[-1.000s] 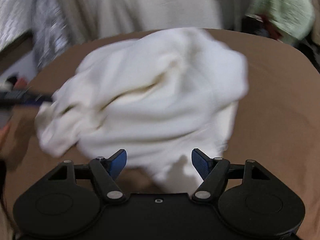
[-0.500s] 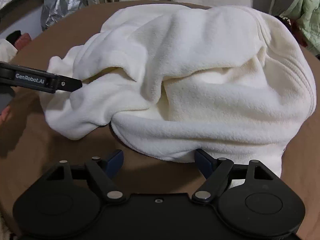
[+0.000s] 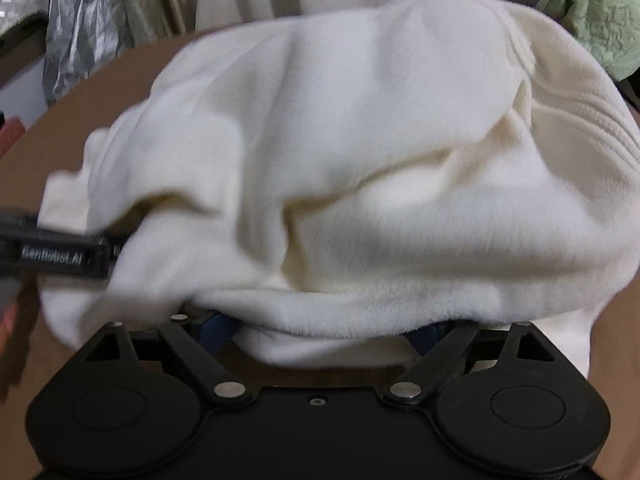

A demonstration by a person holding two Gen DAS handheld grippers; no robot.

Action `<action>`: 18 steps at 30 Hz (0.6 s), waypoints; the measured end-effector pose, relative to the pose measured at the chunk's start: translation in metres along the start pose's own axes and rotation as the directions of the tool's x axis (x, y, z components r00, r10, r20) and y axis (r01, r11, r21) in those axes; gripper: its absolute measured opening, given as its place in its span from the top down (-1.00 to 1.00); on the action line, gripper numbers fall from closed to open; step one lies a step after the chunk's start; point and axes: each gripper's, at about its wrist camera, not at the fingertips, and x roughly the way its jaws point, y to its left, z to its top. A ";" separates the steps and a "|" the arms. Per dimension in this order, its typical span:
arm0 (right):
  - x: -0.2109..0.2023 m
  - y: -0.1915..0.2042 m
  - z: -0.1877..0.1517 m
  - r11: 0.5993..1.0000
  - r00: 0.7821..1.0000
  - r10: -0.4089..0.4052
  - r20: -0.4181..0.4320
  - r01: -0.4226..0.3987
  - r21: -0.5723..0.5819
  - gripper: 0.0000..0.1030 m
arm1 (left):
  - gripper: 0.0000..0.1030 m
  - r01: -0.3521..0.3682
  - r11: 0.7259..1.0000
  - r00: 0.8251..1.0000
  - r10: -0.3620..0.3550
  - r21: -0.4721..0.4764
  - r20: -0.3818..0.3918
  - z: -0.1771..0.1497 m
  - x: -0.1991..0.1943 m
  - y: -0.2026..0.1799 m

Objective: Fold clothes

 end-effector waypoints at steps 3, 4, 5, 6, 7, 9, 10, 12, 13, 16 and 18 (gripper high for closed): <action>-0.016 -0.003 -0.007 1.000 0.999 -0.015 0.049 0.016 -0.006 0.15 | 0.17 -0.031 1.000 0.999 0.031 0.002 0.044 0.005 -0.014 -0.001; -0.023 -0.005 -0.010 1.000 0.998 -0.015 0.062 0.016 -0.015 0.36 | 0.28 -0.037 0.999 0.997 0.038 -0.013 0.067 0.008 -0.020 0.000; -0.030 -0.007 -0.013 0.999 0.997 -0.019 0.072 0.020 -0.025 0.42 | 0.44 -0.048 0.999 0.994 0.050 -0.022 0.097 0.010 -0.027 0.000; -0.037 -0.009 -0.016 0.999 0.996 -0.024 0.081 0.027 -0.036 0.45 | 0.51 -0.061 0.998 0.989 0.064 -0.027 0.130 0.013 -0.033 0.000; -0.044 -0.011 -0.019 0.998 0.995 -0.029 0.090 0.034 -0.048 0.49 | 0.54 -0.086 0.996 0.982 0.089 -0.026 0.164 0.015 -0.040 0.000; -0.060 -0.017 -0.023 0.996 0.993 -0.055 0.106 0.062 -0.065 0.51 | 0.58 -0.165 0.986 0.957 0.161 -0.003 0.240 0.019 -0.053 -0.002; -0.069 -0.021 -0.025 0.995 0.992 -0.067 0.111 0.075 -0.066 0.53 | 0.58 -0.188 0.982 0.947 0.181 0.000 0.266 0.021 -0.058 -0.001; -0.082 -0.029 -0.027 0.994 0.989 -0.087 0.117 0.094 -0.057 0.57 | 0.58 -0.198 0.980 0.937 0.193 -0.012 0.290 0.025 -0.066 0.004; -0.087 -0.034 -0.025 0.993 0.987 -0.100 0.123 0.107 -0.052 0.66 | 0.58 -0.184 0.983 0.940 0.184 -0.027 0.287 0.027 -0.068 0.008; -0.099 -0.045 -0.020 0.983 0.975 -0.164 0.148 0.175 -0.063 0.80 | 0.58 -0.155 0.986 0.950 0.165 -0.056 0.265 0.030 -0.068 0.013; -0.103 -0.051 -0.018 0.967 0.960 -0.229 0.164 0.244 -0.078 0.87 | 0.58 -0.161 0.985 0.953 0.171 -0.058 0.250 0.031 -0.064 0.013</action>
